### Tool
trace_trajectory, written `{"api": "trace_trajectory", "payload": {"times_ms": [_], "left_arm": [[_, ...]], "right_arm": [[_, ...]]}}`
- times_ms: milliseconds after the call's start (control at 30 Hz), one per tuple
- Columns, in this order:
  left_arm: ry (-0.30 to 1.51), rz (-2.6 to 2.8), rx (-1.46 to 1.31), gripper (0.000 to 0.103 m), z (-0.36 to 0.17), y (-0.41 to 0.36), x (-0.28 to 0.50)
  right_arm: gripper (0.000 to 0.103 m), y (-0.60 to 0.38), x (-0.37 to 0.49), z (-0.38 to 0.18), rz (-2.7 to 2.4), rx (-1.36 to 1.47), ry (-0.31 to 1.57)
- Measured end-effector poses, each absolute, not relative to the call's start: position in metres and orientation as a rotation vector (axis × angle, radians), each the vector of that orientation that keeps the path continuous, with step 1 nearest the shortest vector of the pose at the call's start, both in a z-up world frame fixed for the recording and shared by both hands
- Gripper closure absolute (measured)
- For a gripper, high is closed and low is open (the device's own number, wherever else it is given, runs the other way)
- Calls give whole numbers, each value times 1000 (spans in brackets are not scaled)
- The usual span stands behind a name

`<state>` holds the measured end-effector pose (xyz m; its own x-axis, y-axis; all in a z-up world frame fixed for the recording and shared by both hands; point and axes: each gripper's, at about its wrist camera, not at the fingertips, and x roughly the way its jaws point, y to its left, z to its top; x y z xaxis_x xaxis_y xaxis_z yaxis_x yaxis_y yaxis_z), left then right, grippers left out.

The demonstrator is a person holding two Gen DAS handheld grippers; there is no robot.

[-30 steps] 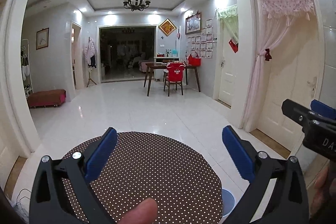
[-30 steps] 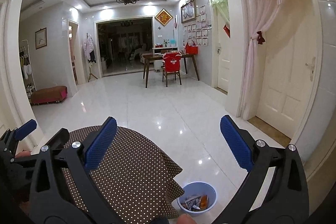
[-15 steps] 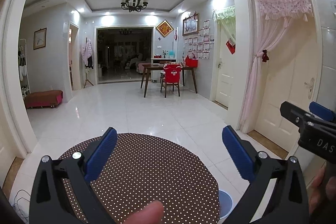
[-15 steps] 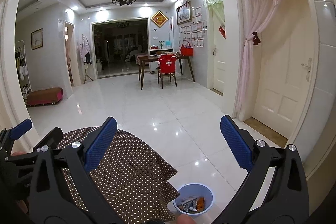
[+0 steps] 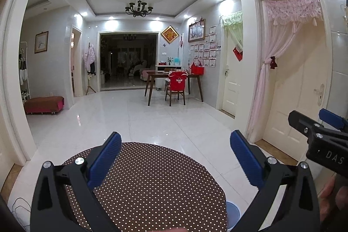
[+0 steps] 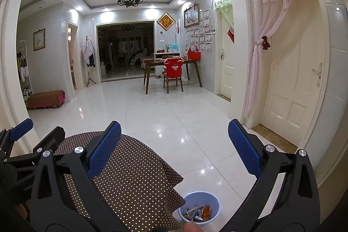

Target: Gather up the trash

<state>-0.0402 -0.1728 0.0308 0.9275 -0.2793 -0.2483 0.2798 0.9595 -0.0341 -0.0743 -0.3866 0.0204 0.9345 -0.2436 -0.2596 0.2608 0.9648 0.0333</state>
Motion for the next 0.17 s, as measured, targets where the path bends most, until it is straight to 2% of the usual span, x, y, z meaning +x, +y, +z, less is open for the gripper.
{"api": "trace_trajectory", "payload": {"times_ms": [167], "left_arm": [[254, -271, 4, 5, 28, -168, -33]], "right_arm": [[6, -385, -70, 19, -246, 62, 258]]}}
